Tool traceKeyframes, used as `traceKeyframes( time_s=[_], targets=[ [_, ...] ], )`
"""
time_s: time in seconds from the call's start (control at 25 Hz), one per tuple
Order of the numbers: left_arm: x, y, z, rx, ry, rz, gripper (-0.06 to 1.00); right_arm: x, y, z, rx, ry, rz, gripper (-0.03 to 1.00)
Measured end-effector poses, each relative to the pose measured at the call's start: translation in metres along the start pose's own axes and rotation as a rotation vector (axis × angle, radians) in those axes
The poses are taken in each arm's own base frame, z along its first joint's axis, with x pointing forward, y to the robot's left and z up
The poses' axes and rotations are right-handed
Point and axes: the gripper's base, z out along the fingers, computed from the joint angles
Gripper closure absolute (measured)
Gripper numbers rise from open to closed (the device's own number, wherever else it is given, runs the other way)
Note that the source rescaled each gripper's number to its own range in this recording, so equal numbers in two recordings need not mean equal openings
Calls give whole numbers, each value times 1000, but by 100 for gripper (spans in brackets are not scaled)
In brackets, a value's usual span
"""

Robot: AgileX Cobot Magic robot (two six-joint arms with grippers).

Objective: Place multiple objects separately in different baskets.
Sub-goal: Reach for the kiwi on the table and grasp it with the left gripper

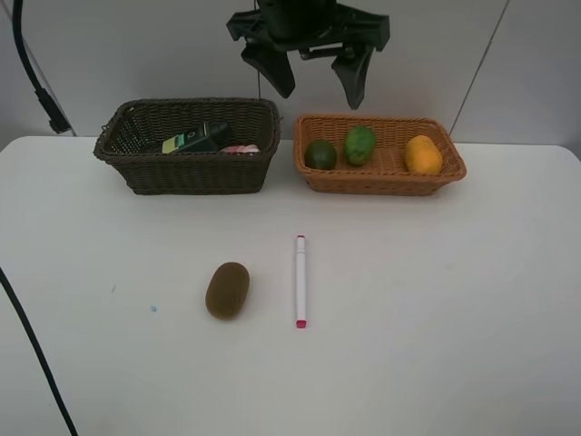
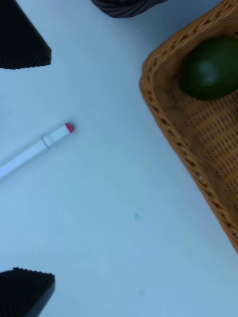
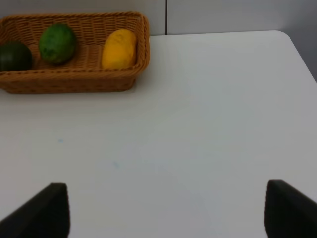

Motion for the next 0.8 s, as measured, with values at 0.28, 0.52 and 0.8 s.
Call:
traceKeyframes(
  time_s=[0.28, 0.52, 0.8],
  targets=[
    [47, 5, -12, -75, 115, -71, -6, 0, 0, 0, 0, 0, 0, -1],
    [84, 15, -14, -121, 204, -117, -6, 0, 0, 0, 0, 0, 0, -1],
    [120, 26, 21, -157, 310, -155, -6, 0, 0, 0, 0, 0, 0, -1]
  ],
)
